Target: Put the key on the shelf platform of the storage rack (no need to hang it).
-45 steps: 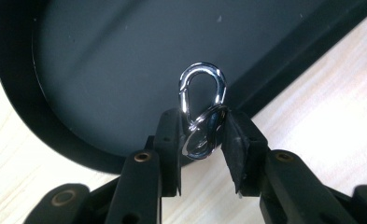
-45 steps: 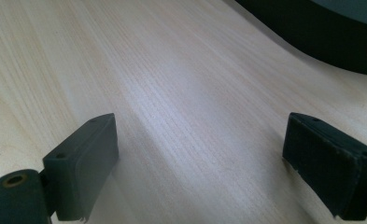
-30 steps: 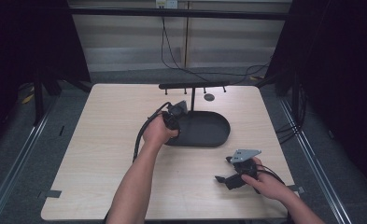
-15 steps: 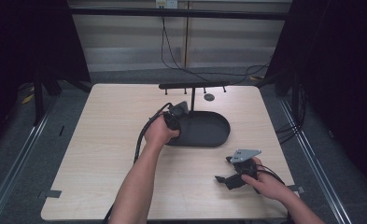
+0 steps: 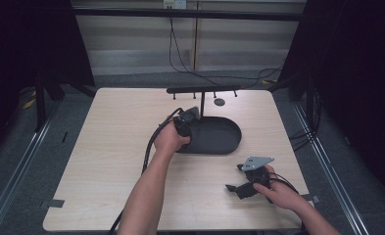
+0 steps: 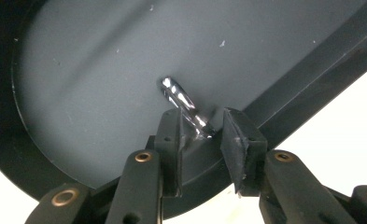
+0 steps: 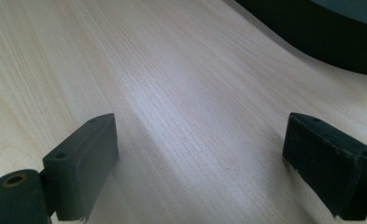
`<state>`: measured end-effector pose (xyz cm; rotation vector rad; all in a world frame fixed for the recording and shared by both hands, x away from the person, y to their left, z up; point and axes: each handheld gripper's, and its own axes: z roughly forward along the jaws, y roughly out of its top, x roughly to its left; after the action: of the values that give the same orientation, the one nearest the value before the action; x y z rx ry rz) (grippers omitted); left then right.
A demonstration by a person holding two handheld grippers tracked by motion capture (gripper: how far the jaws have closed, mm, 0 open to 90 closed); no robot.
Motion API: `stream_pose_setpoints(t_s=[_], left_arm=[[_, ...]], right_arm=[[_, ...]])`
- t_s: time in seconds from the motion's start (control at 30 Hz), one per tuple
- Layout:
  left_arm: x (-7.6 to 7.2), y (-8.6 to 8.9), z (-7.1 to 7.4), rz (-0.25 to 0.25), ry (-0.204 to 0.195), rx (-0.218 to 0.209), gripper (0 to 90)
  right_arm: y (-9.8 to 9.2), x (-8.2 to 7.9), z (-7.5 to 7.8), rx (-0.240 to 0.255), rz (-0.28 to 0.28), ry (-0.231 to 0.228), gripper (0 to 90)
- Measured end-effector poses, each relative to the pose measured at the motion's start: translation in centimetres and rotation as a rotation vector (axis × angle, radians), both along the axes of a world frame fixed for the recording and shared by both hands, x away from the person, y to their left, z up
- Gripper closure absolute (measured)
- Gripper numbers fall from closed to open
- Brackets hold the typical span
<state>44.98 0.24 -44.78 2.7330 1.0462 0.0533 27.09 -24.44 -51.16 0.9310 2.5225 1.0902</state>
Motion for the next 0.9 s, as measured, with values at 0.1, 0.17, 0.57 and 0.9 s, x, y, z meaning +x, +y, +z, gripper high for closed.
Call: stream_pose_setpoints(t_s=[0.1, 0.17, 0.57, 0.9], left_arm=[[0.0, 0.2, 0.1, 0.011, -0.005, 0.002, 68.0], [0.0, 0.2, 0.1, 0.014, -0.006, 0.003, 66.3], [-0.3, 0.3, 0.7, 0.018, -0.004, -0.018, 60.2], [-0.5, 1.3, 2.0, 0.040, -0.014, -0.032, 57.8]], right_arm=[[0.0, 0.0, 0.0, 0.000, 0.000, 0.000, 10.0], [0.0, 0.0, 0.0, 0.000, 0.000, 0.000, 10.0], [0.0, 0.0, 0.0, 0.000, 0.000, -0.001, 10.0], [0.0, 0.0, 0.0, 0.000, 0.000, 0.000, 10.0]])
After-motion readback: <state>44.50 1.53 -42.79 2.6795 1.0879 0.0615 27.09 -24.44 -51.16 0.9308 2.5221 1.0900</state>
